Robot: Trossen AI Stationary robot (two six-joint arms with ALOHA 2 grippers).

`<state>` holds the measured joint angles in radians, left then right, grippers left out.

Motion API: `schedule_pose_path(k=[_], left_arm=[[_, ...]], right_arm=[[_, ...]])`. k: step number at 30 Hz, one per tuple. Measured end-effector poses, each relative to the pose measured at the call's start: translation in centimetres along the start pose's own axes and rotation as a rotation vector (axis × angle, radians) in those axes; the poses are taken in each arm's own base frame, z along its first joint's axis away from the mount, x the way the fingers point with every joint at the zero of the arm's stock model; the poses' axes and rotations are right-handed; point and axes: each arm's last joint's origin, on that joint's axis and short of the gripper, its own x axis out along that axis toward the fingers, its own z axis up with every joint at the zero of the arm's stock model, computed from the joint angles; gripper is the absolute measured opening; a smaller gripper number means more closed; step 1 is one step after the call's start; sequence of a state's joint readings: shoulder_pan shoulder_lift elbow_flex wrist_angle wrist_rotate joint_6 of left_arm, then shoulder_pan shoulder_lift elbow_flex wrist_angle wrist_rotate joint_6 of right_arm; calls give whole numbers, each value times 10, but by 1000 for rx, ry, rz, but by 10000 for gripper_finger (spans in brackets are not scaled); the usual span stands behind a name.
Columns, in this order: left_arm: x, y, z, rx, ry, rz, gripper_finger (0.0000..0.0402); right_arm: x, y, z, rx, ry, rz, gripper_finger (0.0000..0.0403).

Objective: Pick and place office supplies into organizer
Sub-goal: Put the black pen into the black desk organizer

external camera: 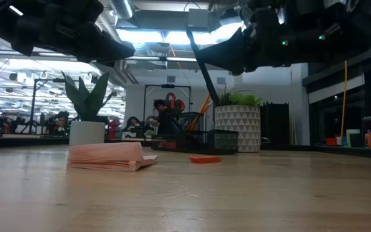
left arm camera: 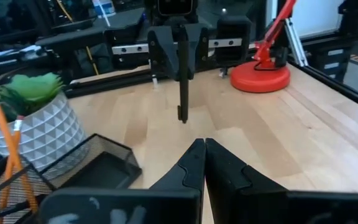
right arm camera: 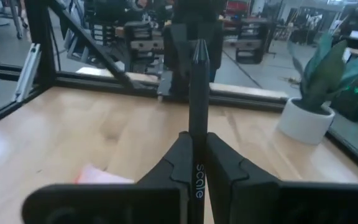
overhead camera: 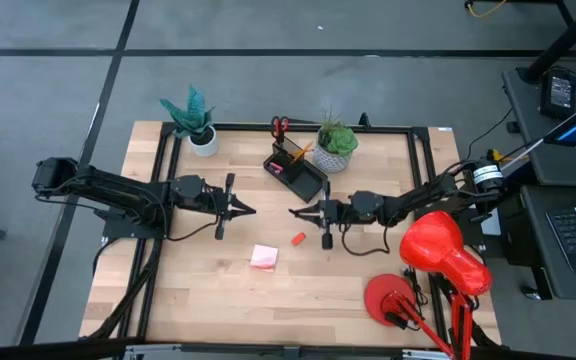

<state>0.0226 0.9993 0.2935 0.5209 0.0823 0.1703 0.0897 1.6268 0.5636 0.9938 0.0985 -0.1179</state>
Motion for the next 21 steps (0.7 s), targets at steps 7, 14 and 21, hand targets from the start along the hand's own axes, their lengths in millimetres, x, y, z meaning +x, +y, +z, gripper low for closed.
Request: schedule_pose_path(k=[7, 14, 21], left_arm=[[-1, 10, -1, -9, 2, 51, 6], [-3, 21, 3, 11, -53, 110, 6], [-4, 29, 3, 9, -58, 153, 6]], right_arm=[[1, -35, 3, -42, -73, -25, 22], [-2, -65, 9, -96, -163, -126, 25], [-7, -85, 13, -116, -220, -159, 20]])
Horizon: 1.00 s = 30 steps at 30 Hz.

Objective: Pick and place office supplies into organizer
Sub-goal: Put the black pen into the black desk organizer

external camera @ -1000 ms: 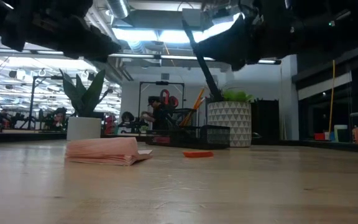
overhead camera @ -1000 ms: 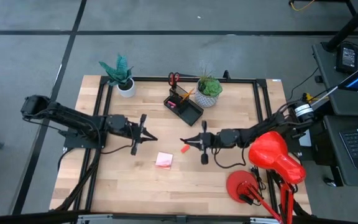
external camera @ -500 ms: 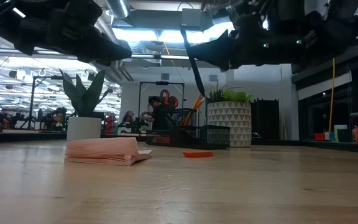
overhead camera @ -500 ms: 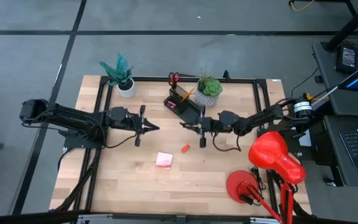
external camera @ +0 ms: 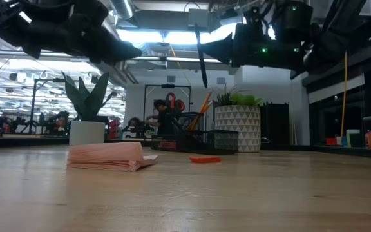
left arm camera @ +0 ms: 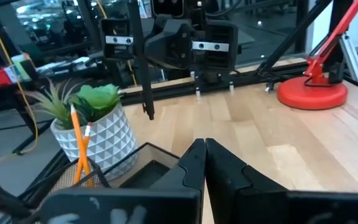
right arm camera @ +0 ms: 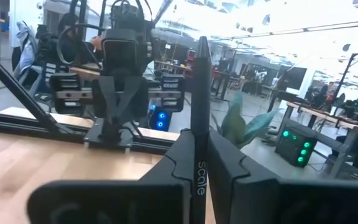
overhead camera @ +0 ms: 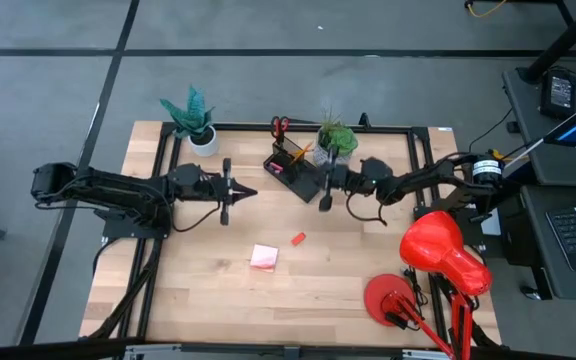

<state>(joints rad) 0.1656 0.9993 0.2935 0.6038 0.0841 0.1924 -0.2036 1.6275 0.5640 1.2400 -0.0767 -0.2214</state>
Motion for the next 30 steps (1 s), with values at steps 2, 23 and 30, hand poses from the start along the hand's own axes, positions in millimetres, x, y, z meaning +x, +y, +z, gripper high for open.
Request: schedule_pose_path(k=[2, 23, 30], left_arm=[[0, 1, -1, -9, 6, 6, 6], [0, 3, -3, -35, 22, 15, 6], [0, 2, -4, -37, 35, 13, 6]], right_arm=[[0, -3, 0, -2, 0, -8, 22], [45, -50, -23, -30, -15, -165, 22], [58, -59, -44, -24, 25, -208, 20]])
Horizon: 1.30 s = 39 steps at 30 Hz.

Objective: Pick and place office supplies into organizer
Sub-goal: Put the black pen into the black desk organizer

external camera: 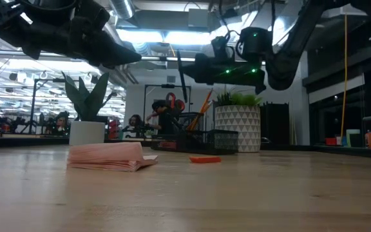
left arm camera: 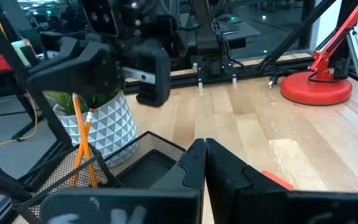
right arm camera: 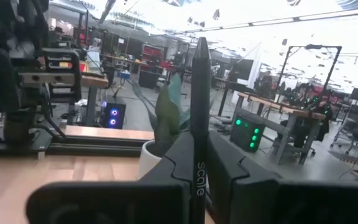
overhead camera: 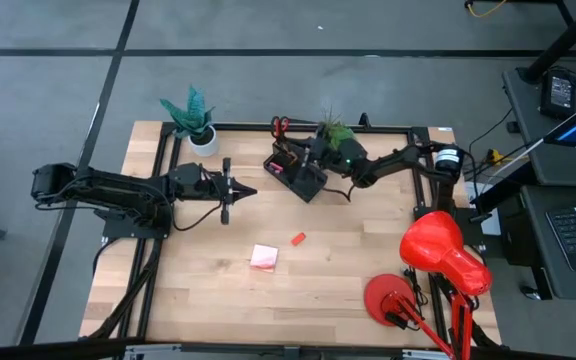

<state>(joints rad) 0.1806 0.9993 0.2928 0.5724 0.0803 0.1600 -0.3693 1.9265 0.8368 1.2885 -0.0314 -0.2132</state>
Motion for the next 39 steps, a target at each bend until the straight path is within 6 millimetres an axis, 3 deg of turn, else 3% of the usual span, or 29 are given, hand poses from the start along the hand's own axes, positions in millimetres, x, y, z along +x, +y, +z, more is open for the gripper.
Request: schedule_pose_path(k=[24, 39], left_arm=[[0, 0, 0, 0, 1, -2, 6], [0, 0, 0, -16, 1, -2, 6]], right_arm=[[4, 2, -22, 139, 154, -137, 19], [3, 8, -21, 170, 167, -204, 23]])
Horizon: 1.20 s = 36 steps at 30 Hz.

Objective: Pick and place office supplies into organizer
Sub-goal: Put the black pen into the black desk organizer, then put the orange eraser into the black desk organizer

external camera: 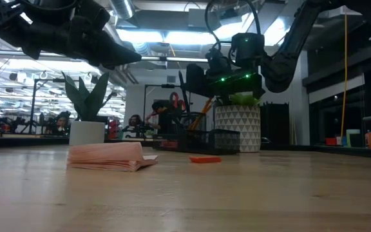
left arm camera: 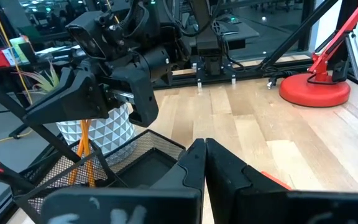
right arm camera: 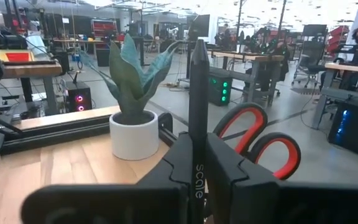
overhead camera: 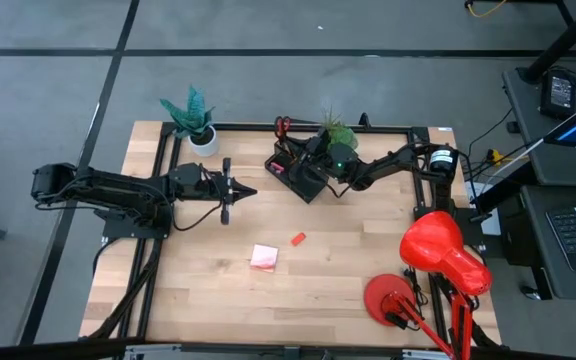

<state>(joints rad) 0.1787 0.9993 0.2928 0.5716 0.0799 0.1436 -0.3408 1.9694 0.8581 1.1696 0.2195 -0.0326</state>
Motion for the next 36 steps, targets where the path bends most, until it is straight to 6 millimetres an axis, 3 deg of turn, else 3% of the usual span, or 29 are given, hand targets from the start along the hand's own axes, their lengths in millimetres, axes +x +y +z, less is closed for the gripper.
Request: schedule_pose_path(k=[7, 36], left_arm=[[0, 0, 0, -3, 0, 0, 6], [0, 0, 0, -2, 0, 0, 6]], right_arm=[[-1, 2, 0, -22, -3, 8, 23], [3, 5, 5, -22, -22, 13, 86]])
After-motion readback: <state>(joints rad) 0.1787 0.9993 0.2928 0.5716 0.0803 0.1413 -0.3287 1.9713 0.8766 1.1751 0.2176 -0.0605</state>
